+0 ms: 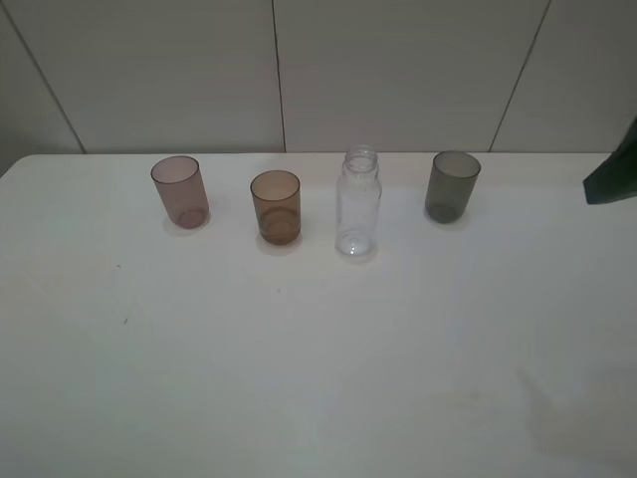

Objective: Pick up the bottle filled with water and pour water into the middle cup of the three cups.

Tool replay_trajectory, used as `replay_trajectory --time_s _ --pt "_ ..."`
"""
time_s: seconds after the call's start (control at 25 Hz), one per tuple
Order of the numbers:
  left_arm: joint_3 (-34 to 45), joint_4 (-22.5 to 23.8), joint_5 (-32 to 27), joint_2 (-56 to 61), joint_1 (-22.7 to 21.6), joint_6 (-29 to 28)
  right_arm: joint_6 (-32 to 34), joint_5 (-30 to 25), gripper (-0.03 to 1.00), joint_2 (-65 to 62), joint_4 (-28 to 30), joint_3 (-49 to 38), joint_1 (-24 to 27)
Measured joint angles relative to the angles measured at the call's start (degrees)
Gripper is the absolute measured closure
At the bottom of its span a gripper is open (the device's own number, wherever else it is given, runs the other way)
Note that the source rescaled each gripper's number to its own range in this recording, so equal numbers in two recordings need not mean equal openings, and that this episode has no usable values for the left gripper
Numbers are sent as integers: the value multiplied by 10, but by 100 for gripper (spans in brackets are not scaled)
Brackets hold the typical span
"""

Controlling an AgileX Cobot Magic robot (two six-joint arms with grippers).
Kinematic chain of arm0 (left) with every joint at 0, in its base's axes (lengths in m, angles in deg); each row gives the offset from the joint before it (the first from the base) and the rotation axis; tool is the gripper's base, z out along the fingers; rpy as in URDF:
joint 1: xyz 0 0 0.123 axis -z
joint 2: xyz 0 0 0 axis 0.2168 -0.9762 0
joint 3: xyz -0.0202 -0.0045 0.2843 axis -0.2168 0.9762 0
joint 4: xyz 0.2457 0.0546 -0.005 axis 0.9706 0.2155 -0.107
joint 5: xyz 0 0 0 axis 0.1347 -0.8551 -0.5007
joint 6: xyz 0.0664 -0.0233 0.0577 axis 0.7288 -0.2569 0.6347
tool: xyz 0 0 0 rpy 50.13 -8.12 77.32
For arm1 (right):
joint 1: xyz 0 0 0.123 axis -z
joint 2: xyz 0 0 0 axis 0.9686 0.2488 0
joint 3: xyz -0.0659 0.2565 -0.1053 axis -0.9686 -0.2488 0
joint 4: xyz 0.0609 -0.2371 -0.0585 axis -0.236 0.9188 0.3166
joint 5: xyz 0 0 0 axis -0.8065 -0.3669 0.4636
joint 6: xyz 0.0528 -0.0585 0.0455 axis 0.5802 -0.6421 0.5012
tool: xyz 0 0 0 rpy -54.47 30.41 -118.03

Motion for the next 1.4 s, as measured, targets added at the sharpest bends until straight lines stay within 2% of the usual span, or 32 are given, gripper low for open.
replay_trajectory --time_s 0.36,0.6,1.04,1.4 --pt "0 0 0 0 0 0 0 -7 -3 -224 3 0 0" --pt "0 0 0 0 0 0 0 -7 -3 -317 22 -2 0" --pt "0 0 0 0 0 0 0 -9 -3 -475 41 -124 0" --pt "0 0 0 0 0 0 1 -12 -3 -541 42 -189 0"
